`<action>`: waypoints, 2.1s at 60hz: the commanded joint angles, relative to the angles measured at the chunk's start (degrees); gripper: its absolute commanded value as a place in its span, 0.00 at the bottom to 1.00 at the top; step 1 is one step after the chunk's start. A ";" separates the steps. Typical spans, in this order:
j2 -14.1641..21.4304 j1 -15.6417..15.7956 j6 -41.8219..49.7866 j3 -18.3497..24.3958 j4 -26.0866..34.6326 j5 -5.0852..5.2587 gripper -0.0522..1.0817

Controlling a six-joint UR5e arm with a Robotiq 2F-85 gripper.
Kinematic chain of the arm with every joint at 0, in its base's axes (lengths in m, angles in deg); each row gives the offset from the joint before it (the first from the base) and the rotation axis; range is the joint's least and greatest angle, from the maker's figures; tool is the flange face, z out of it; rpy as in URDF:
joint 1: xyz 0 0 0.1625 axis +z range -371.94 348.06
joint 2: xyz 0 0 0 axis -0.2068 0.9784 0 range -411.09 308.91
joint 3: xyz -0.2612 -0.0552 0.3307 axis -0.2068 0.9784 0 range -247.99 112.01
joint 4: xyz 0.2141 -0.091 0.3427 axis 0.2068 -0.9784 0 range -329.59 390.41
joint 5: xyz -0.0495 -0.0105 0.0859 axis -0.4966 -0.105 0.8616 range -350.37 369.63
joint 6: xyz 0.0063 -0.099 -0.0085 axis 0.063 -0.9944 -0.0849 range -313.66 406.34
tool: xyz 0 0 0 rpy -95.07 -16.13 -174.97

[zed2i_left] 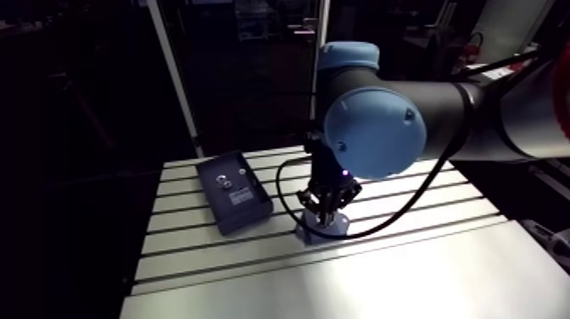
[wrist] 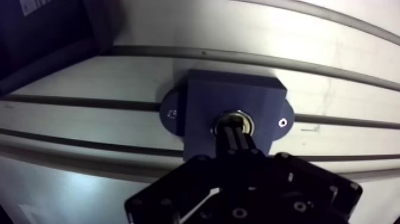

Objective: Pick up the bearing and press it into the housing until flush.

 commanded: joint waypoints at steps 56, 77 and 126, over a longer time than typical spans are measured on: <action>5.42 0.35 0.83 2.69 3.88 -0.30 0.10; 9.93 0.36 1.63 12.83 24.46 -0.64 0.05; 13.72 2.46 5.08 27.11 32.76 -0.71 0.05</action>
